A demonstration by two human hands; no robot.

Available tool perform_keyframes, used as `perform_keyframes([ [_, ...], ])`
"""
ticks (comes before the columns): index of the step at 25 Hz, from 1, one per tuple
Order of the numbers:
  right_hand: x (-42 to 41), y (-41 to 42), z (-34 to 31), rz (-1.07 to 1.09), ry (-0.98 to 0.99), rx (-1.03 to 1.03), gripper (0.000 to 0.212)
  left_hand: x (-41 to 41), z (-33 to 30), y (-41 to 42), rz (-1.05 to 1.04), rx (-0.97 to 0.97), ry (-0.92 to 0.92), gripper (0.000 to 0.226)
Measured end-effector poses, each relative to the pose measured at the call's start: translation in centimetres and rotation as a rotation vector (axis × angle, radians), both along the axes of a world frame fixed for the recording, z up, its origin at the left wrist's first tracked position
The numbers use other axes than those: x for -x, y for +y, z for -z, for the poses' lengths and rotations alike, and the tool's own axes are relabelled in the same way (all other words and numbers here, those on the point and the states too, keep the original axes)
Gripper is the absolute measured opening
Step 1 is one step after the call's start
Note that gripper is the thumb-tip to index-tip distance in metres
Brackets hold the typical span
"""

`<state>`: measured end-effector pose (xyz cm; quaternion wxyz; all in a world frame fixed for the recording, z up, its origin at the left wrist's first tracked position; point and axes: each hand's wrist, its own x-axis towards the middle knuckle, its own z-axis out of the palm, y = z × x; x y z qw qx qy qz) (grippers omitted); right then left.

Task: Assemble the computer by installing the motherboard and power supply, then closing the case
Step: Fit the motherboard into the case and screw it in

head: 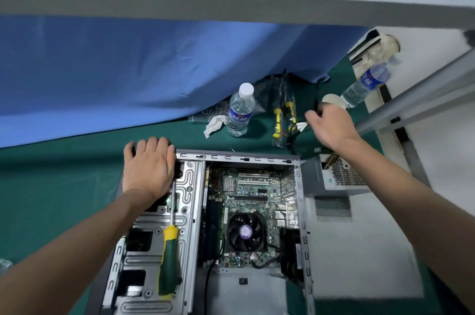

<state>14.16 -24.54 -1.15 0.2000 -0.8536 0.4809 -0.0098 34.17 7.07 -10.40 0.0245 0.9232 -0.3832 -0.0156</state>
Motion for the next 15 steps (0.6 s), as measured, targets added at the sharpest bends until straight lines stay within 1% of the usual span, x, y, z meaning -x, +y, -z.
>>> perform_keyframes([
  [2,0.7,0.6,-1.9,0.032,-0.084,0.002,0.029,0.0,0.0,0.0,0.011,-0.011,0.028,0.044],
  [4,1.7,1.6,-3.4,0.078,-0.167,-0.046,0.025,-0.2,-0.2,-0.1,0.004,-0.012,0.118,0.042],
  [6,2.4,2.9,-4.6,0.179,-0.301,-0.133,0.019,-0.6,-1.3,-0.2,-0.057,0.053,0.295,0.036],
  [7,2.5,3.7,-5.1,0.247,-0.386,-0.187,0.014,-0.5,-2.4,-0.4,-0.106,0.116,0.402,0.036],
  [9,2.5,5.3,-6.6,0.377,-0.551,-0.337,0.003,0.8,-5.0,-1.2,-0.141,0.268,0.585,0.049],
  [10,2.4,6.1,-7.4,0.425,-0.621,-0.424,0.003,2.1,-6.4,-1.8,-0.097,0.319,0.679,0.057],
  [12,2.4,7.9,-9.0,0.493,-0.739,-0.590,0.003,5.5,-9.4,-2.8,0.038,0.386,0.933,0.077],
  [13,2.5,9.0,-9.8,0.529,-0.797,-0.651,0.009,7.3,-10.6,-3.2,0.093,0.409,1.058,0.088],
  [14,2.7,10.1,-10.8,0.561,-0.864,-0.707,0.014,9.0,-11.8,-3.5,0.137,0.425,1.134,0.096],
  [15,2.7,11.0,-11.8,0.586,-0.940,-0.765,0.017,10.3,-12.7,-3.9,0.172,0.434,1.159,0.098],
])
